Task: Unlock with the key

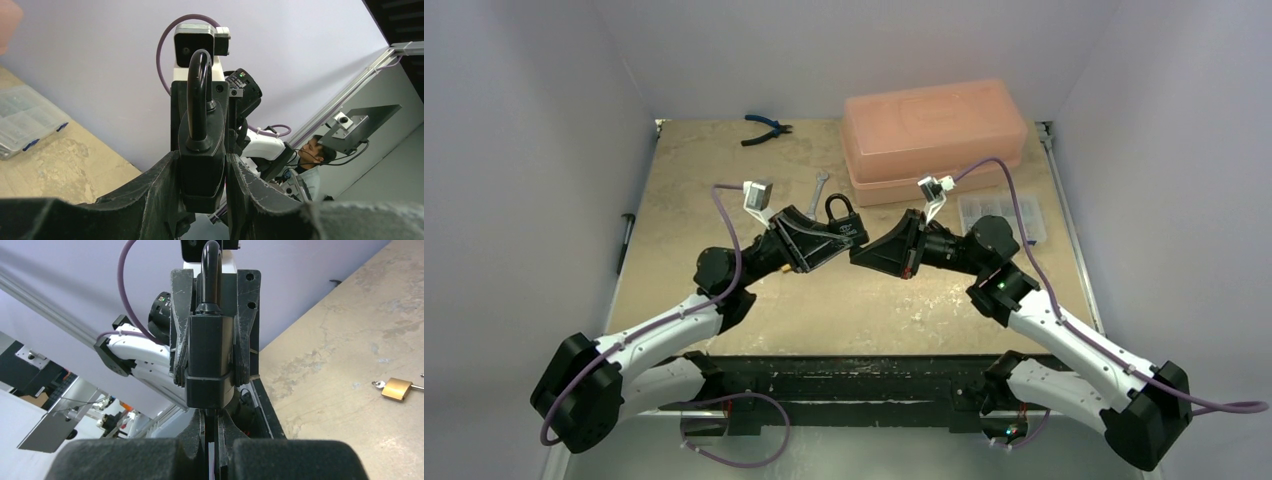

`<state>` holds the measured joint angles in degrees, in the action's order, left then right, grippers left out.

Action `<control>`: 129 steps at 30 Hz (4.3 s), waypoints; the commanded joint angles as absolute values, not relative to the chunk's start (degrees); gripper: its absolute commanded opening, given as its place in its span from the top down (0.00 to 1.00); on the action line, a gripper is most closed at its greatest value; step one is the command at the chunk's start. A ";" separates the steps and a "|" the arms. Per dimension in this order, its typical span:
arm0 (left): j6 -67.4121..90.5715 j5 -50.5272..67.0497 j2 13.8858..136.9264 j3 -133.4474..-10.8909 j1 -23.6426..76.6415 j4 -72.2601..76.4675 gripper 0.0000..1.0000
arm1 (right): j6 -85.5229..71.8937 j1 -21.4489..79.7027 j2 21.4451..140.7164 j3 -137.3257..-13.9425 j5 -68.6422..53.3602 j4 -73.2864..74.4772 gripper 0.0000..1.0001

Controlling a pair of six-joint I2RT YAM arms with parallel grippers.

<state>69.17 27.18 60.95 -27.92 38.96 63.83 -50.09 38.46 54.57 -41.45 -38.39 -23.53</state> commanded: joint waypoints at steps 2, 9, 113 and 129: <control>70.99 32.54 58.54 -32.28 39.11 70.54 1.00 | -52.22 38.30 53.29 -45.17 -38.07 -30.85 1.00; 70.88 33.78 58.64 -33.22 39.11 71.05 1.00 | -54.99 38.29 53.33 -44.78 -39.46 -34.74 1.00; 56.82 42.65 60.69 -40.47 39.11 47.12 1.00 | -31.29 38.41 52.71 -57.39 -34.49 3.25 1.00; 49.70 37.90 55.80 -41.57 39.11 33.04 0.37 | -30.37 38.40 50.64 -55.91 -32.26 4.04 1.00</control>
<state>53.41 40.53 58.83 -38.92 39.13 36.53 -31.31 38.24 52.38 -54.92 -33.43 7.73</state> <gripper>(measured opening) 0.600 0.228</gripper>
